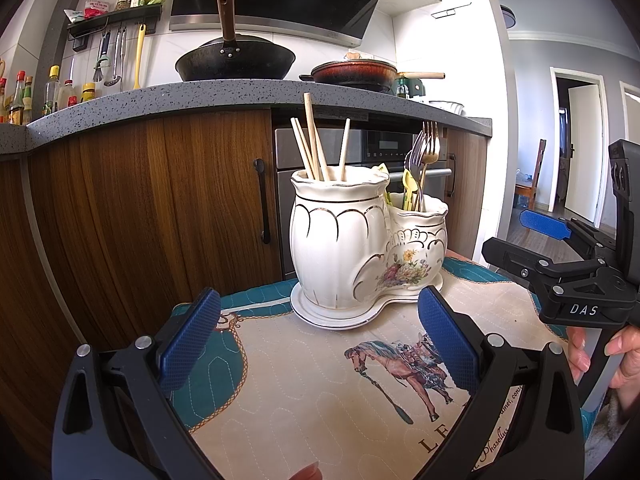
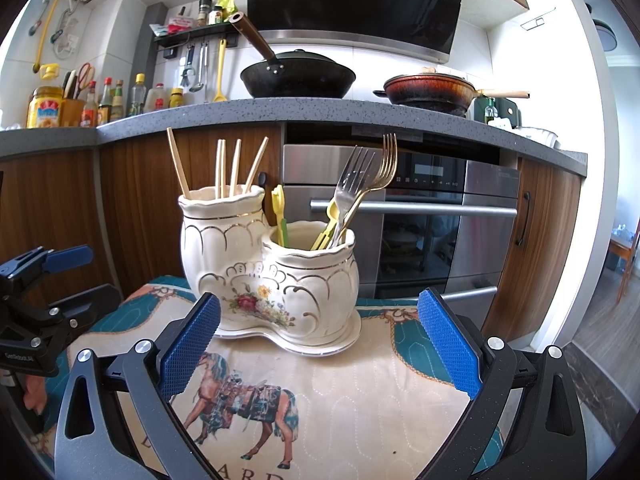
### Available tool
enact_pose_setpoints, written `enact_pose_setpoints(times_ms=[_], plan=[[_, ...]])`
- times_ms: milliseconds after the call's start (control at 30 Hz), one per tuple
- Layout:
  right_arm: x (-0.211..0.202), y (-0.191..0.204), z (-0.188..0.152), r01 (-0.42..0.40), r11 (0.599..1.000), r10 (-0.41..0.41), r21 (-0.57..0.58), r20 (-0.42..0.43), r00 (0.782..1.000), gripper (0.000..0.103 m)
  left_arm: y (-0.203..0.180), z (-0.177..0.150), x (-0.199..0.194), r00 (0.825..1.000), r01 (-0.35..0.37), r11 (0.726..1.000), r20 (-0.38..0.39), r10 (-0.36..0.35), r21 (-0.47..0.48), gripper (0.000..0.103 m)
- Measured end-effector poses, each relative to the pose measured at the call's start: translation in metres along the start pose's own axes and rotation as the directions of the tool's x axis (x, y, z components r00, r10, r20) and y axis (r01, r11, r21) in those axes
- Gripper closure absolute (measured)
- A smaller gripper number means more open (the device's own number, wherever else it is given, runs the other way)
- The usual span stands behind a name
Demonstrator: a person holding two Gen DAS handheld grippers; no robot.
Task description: Organize utensils
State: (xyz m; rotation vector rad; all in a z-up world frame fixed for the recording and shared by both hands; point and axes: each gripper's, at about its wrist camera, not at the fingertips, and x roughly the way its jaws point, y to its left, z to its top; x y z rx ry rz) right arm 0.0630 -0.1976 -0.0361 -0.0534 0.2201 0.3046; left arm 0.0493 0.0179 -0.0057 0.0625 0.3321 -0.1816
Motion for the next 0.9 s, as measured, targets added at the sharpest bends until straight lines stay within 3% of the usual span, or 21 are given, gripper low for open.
enact_pose_setpoints(times_ms=[900], plan=[[0.0004, -0.0053, 0.0004, 0.023, 0.999, -0.023, 0.027, -0.018, 1.0, 0.005, 0.0031, 0.0, 0.0036, 1.0, -0.008, 1.0, -0.022, 0.008, -0.017, 0.005]])
